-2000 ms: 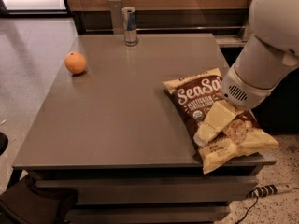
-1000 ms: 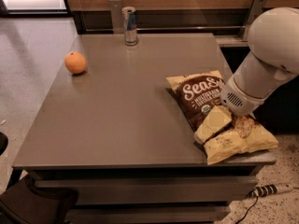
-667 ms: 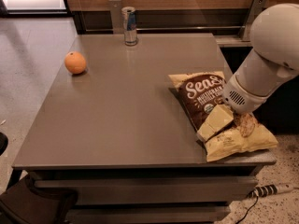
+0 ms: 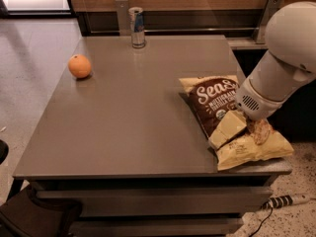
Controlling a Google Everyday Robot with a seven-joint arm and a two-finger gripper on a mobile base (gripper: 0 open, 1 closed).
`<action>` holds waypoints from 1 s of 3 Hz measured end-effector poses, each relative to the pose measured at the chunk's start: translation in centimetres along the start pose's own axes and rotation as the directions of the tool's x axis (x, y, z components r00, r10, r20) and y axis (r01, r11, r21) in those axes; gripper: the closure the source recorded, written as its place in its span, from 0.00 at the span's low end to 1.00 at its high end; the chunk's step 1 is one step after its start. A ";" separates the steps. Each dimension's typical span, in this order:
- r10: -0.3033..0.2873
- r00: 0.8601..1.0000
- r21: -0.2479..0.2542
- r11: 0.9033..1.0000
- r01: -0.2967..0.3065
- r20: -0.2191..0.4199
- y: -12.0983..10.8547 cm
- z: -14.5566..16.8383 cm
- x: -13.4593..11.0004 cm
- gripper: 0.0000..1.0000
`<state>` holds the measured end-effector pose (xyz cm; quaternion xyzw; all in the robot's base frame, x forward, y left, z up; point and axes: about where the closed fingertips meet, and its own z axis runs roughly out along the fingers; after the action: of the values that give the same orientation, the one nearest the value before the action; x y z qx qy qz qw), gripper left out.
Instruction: Move brown chip bag near orange
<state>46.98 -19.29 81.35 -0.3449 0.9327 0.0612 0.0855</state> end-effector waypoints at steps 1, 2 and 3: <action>0.000 1.000 0.000 1.000 0.000 0.000 0.0 0.0 0.0 1.00; -0.070 0.998 0.063 0.996 0.070 0.004 0.8 -3.3 0.1 1.00; -0.171 0.985 0.181 0.969 0.166 0.014 2.6 -8.7 -0.1 1.00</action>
Offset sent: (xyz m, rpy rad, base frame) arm -0.0284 -0.0007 0.0989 -0.1510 -0.1701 0.1630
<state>44.33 -18.81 90.03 -0.4128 0.9004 -0.0253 0.1350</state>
